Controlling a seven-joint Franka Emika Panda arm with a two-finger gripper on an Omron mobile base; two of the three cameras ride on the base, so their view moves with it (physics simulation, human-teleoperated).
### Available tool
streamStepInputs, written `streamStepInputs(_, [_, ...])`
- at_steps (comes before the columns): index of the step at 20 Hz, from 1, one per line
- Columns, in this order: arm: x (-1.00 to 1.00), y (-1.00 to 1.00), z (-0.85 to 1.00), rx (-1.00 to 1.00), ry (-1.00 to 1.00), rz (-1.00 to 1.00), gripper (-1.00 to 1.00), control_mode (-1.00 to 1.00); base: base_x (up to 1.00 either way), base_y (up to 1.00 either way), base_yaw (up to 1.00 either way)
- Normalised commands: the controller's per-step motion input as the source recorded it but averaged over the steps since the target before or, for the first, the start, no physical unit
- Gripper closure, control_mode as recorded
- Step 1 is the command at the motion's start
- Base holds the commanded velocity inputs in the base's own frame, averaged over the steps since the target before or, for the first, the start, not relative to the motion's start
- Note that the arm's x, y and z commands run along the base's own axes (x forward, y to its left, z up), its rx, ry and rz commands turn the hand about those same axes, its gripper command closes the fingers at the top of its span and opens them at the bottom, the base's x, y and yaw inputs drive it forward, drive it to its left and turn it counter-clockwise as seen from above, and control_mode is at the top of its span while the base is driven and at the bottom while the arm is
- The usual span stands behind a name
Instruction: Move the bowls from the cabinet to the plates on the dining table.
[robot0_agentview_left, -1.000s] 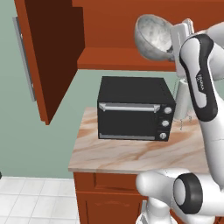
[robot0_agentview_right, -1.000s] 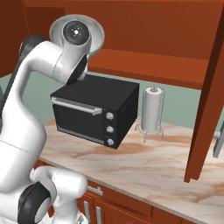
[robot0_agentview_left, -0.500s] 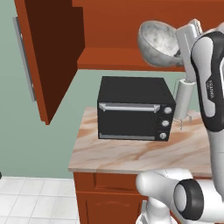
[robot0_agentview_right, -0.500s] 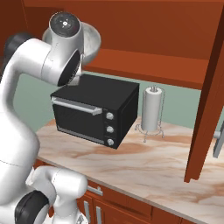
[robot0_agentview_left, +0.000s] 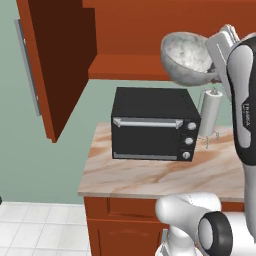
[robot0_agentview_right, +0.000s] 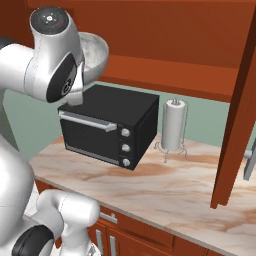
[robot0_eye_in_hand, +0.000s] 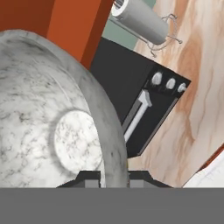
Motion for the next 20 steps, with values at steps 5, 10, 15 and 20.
streamStepInputs(5, [-0.33,0.00,-0.02,-0.07,0.09,0.02,1.00,-1.00,0.00,0.00,0.00])
streamStepInputs(10, [-0.29,0.00,0.08,-0.01,0.15,0.03,1.00,-1.00,0.00,0.00,0.00])
streamStepInputs(15, [-0.32,0.00,0.13,0.00,0.15,0.02,1.00,-1.00,0.00,0.00,0.00])
streamStepInputs(20, [-0.33,0.00,0.14,0.00,0.14,0.01,1.00,-1.00,0.00,0.00,0.00])
